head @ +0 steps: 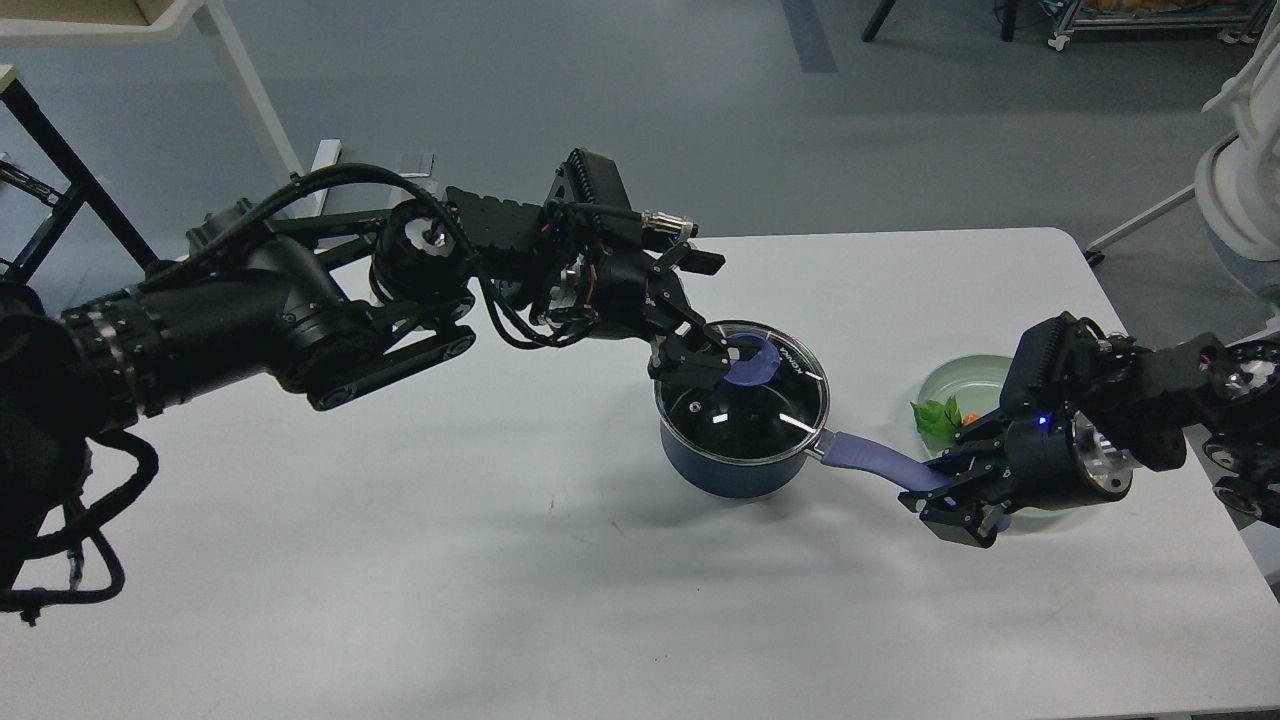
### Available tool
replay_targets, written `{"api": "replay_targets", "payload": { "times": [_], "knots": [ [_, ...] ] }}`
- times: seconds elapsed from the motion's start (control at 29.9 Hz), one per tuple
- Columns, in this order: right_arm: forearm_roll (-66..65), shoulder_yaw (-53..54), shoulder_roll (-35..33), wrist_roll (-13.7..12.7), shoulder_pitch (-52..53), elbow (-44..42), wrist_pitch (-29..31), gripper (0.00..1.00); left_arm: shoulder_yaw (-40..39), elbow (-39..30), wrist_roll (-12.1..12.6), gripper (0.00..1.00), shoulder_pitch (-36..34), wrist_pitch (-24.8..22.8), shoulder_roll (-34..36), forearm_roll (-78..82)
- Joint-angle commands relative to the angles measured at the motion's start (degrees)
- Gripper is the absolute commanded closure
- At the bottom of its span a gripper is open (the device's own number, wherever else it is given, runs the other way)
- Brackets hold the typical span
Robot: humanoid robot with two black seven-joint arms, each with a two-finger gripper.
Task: Open pot lid
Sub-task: 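Reach the left gripper over the pan to the purple lid knob, then close the left gripper on the purple lid knob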
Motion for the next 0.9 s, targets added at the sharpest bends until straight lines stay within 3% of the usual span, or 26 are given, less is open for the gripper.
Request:
{"api": "replay_targets", "payload": {
  "times": [0.0, 0.33, 0.87],
  "knots": [
    [0.0, 0.0, 0.0, 0.0, 0.0, 0.0, 0.0, 0.67, 0.9, 1.6, 0.0, 0.01, -0.2, -0.3, -3.0, -0.4],
    [0.0, 0.0, 0.0, 0.0, -0.2, -0.1, 0.0, 0.67, 1.6, 8.2, 0.0, 0.01, 0.7, -0.4, -9.5, -0.4],
    [0.0, 0.1, 0.1, 0.0, -0.3, -0.2, 0.0, 0.67, 3.9, 12.8, 0.0, 0.01, 3.4, 0.1, -10.9, -0.6]
  ]
}}
